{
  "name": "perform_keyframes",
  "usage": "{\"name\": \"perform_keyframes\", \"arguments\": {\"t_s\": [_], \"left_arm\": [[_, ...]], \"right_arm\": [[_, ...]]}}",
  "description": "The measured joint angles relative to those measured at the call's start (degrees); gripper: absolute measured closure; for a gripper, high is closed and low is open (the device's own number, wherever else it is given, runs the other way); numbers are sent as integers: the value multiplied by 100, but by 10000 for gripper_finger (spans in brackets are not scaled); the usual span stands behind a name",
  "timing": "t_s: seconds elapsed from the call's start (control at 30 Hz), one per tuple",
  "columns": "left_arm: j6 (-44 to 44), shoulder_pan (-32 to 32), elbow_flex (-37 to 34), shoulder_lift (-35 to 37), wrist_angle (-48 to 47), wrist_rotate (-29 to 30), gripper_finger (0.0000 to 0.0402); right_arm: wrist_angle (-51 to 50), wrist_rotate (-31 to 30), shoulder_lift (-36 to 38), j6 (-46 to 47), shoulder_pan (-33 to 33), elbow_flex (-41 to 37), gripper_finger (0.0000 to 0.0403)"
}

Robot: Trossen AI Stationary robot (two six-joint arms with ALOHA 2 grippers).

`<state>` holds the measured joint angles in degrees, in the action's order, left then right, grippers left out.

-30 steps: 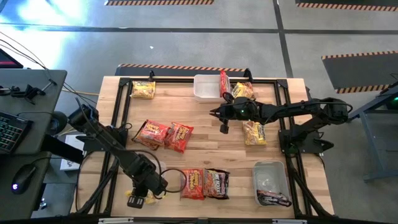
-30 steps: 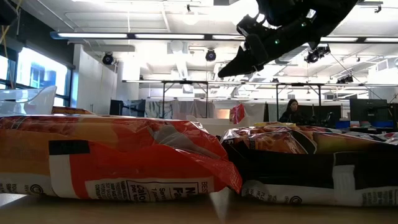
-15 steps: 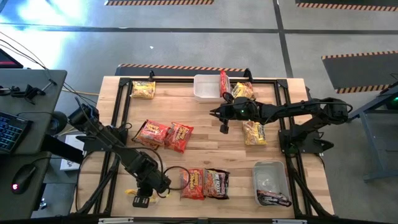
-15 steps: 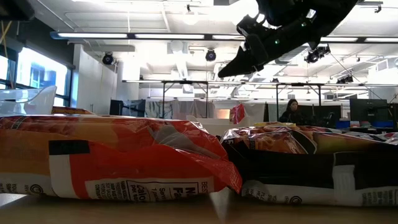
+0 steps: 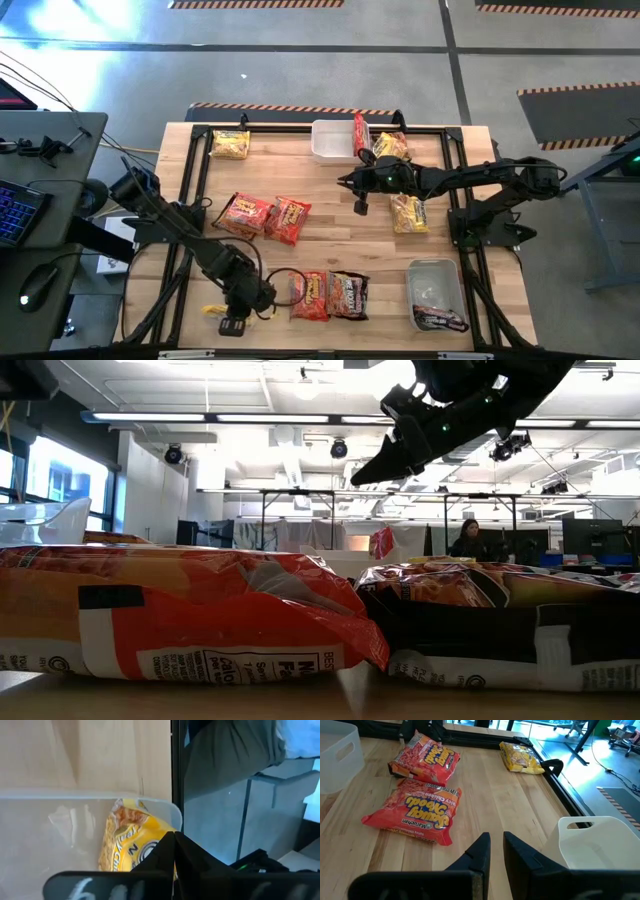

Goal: Sort Maruchan noodles
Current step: Put the yellow noodle pack into the transparent bin

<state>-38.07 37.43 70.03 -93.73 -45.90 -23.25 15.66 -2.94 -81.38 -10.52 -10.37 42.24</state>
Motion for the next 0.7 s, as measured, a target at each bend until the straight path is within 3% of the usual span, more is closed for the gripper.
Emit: {"name": "perform_keyframes", "arguments": {"t_s": [0.37, 0.7], "left_arm": [[-76, 10, -49, -1, 150, 140, 401], [-680, -66, 291, 284, -624, 124, 401]], "right_arm": [[-2, -2, 0, 0, 0, 0, 366], [-20, 0, 0, -1, 0, 0, 366]]}}
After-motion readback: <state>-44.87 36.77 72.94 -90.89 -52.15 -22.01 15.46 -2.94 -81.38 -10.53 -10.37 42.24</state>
